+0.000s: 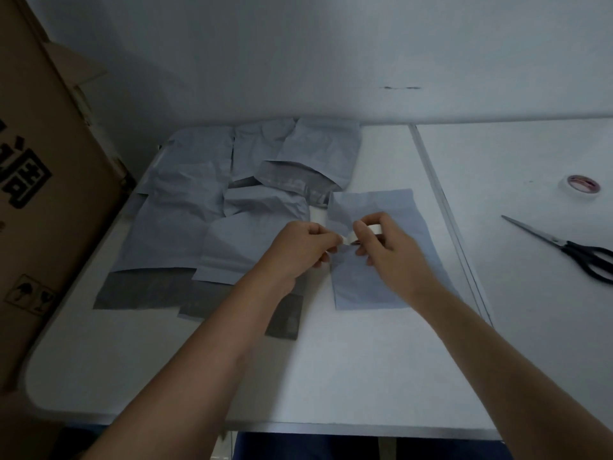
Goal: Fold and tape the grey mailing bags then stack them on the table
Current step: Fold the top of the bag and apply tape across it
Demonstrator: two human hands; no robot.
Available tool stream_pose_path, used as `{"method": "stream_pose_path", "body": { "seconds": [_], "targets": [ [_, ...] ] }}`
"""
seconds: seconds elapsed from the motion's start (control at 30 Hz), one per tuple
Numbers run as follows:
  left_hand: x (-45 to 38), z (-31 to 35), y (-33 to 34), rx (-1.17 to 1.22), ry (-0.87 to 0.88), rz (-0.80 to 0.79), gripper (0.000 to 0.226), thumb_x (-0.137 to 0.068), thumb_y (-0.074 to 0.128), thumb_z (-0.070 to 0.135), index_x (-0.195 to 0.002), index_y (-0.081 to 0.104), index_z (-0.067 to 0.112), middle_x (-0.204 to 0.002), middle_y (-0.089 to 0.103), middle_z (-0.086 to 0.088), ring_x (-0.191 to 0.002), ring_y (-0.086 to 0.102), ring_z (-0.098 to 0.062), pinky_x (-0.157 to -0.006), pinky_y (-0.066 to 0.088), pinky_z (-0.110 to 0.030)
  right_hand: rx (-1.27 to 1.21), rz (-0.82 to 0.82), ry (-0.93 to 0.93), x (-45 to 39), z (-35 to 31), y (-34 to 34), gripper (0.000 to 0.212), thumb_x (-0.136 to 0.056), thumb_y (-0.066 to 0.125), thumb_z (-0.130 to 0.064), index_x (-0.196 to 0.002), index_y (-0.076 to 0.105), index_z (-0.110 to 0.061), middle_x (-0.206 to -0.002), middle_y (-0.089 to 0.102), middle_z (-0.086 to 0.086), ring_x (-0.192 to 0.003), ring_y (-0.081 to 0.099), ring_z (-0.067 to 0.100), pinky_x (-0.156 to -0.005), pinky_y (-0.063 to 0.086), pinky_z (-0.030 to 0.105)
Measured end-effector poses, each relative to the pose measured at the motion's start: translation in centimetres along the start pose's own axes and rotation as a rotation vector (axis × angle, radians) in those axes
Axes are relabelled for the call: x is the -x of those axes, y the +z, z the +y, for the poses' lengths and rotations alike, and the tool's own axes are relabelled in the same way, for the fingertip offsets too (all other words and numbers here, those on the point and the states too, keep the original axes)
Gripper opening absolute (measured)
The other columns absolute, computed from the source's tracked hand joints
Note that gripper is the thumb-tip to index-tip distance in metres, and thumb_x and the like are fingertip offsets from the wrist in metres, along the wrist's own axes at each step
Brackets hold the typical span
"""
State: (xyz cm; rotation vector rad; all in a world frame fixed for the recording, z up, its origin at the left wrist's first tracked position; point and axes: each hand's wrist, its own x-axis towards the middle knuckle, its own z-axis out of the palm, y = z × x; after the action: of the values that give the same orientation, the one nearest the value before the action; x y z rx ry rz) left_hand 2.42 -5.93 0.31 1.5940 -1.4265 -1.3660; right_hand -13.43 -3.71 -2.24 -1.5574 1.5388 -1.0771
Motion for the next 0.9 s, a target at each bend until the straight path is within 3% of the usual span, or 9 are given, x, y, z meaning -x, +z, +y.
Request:
{"method": "stream_pose_path", "body": {
  "seconds": [0.17, 0.37, 0.57, 0.77, 0.83, 0.9],
  "targets": [
    [0.1, 0.8, -0.3, 0.099, -0.039, -0.035, 0.019, -0.087, 0.067, 0.02, -0.094, 0.071, 0.002, -0.075, 0.068, 0.0, -0.054, 0.054, -0.005, -0.053, 0.044, -0.016, -0.012, -0.006, -0.018, -0.3, -1.5, -0.7, 0.027, -0.097, 0.048, -0.041, -0.104, 0.057, -0.016, -0.078, 0.067, -0.009, -0.071, 0.064, 0.005, -0.072, 0.053, 0.029],
    [0.2, 0.4, 0.3, 0.021, 0.031, -0.03, 0.014, -0.087, 0.069, 0.017, -0.086, 0.069, 0.003, -0.069, 0.064, -0.002, -0.045, 0.049, 0.001, -0.049, 0.043, -0.013, 0.009, 0.031, -0.045, 0.3, -1.2, -1.0, 0.024, -0.099, 0.047, -0.036, -0.1, 0.055, -0.013, -0.073, 0.064, -0.009, -0.062, 0.058, 0.0, -0.062, 0.048, 0.018],
    [0.6, 0.1, 0.3, -0.025, 0.06, -0.005, 0.016, -0.088, 0.068, 0.016, -0.084, 0.068, 0.0, -0.068, 0.061, -0.004, -0.051, 0.049, -0.005, -0.055, 0.045, -0.019, 0.024, 0.089, -0.001, 0.5, -0.4, -0.8, 0.029, -0.096, 0.051, -0.038, -0.094, 0.052, -0.009, -0.074, 0.067, -0.005, -0.067, 0.063, 0.012, -0.063, 0.051, 0.026],
    [1.3, -1.7, 0.8, -0.054, 0.009, 0.044, 0.024, -0.086, 0.07, 0.024, -0.082, 0.07, 0.001, -0.065, 0.064, -0.005, -0.048, 0.048, -0.009, -0.059, 0.044, -0.025, 0.095, 0.105, -0.005, 0.9, 0.6, -0.7, 0.031, -0.093, 0.055, -0.041, -0.093, 0.05, -0.011, -0.072, 0.068, -0.009, -0.065, 0.061, 0.001, -0.056, 0.042, 0.01],
    [1.3, -2.0, 0.7, -0.099, -0.001, 0.068, 0.021, -0.084, 0.071, 0.027, -0.074, 0.07, 0.008, -0.058, 0.063, 0.002, -0.045, 0.046, -0.007, -0.056, 0.04, -0.021, 0.132, 0.08, -0.051, 0.9, 0.7, -0.2, 0.028, -0.095, 0.049, -0.041, -0.092, 0.049, -0.013, -0.072, 0.063, -0.015, -0.066, 0.06, -0.004, -0.057, 0.04, 0.006],
    [1.2, -2.1, 0.6, -0.184, -0.001, 0.096, 0.023, -0.083, 0.071, 0.03, -0.066, 0.067, 0.017, -0.043, 0.054, 0.013, -0.041, 0.044, -0.002, -0.05, 0.034, -0.018, 0.155, 0.071, -0.103, 0.9, 1.0, 0.3, 0.029, -0.097, 0.041, -0.043, -0.089, 0.047, -0.015, -0.071, 0.059, -0.015, -0.073, 0.061, 0.001, -0.062, 0.041, 0.012]
  ]
}}
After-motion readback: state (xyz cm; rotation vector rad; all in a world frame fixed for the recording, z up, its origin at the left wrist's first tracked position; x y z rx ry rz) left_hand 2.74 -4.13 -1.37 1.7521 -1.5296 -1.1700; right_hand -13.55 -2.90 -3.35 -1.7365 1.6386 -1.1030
